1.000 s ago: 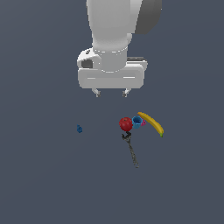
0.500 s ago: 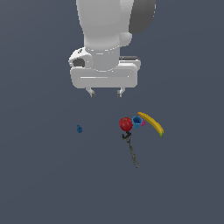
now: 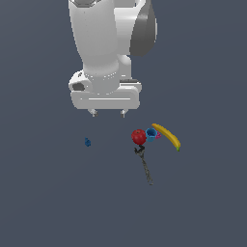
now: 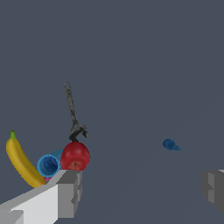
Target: Pick up a designated object from a clutter of objects.
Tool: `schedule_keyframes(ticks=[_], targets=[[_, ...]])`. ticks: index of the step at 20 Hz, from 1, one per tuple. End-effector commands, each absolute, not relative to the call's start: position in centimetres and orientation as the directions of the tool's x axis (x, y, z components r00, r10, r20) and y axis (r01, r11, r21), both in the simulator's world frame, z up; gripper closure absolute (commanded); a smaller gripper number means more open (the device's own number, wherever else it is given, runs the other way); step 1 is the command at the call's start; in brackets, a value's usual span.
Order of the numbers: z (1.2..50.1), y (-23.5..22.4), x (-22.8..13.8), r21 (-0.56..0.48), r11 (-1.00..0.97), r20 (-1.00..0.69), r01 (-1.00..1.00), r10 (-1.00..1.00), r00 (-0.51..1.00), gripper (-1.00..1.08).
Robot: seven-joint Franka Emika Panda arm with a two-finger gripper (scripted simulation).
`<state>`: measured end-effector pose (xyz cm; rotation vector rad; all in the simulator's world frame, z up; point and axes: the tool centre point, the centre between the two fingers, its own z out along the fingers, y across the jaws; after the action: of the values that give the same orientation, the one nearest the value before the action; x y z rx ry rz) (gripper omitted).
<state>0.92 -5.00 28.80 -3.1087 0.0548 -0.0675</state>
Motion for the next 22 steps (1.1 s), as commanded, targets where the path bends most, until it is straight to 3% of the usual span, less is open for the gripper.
schedule_keyframes(ticks=[1, 13, 22], targets=[[26.8, -6.4, 1.0, -0.032, -0.999, 0.039, -0.038, -0.039, 0.998, -0.92], [14.3, -15.5, -1.2, -0.016, -0.998, 0.014, -0.057, -0.057, 0.998, -0.92], [9.7, -18.9, -3.3, -0.002, -0.998, 0.002, -0.063, -0.063, 0.998, -0.92]])
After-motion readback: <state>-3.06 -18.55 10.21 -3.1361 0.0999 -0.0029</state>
